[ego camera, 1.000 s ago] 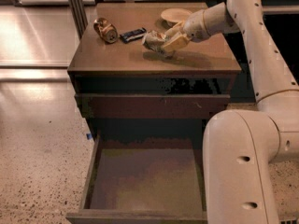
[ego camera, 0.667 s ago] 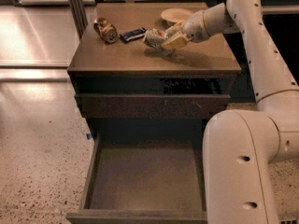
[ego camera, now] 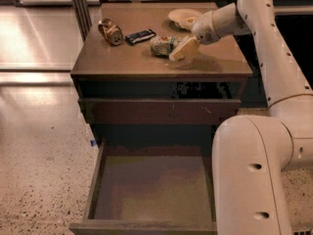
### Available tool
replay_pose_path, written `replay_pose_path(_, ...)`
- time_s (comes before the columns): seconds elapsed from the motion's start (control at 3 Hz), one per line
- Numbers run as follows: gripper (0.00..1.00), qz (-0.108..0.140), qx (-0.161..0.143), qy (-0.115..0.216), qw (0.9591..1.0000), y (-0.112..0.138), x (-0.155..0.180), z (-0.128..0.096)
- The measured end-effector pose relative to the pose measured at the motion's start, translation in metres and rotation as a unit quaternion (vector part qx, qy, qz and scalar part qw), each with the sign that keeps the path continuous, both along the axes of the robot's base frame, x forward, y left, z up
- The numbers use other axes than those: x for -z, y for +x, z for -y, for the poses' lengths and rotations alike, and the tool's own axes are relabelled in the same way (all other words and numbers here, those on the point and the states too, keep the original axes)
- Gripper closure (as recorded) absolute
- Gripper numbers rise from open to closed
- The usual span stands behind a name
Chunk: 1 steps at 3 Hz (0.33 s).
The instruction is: Pick 7up can from middle drawer and place on counter
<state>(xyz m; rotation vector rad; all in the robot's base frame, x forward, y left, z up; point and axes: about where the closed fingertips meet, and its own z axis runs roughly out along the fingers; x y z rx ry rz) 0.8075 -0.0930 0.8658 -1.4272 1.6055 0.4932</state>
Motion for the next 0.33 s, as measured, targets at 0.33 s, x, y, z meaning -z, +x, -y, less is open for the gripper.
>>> replay_pose_path(0.33, 0.00, 0.000, 0.000, 0.000, 1.0000, 0.0000, 0.0000, 0.0000)
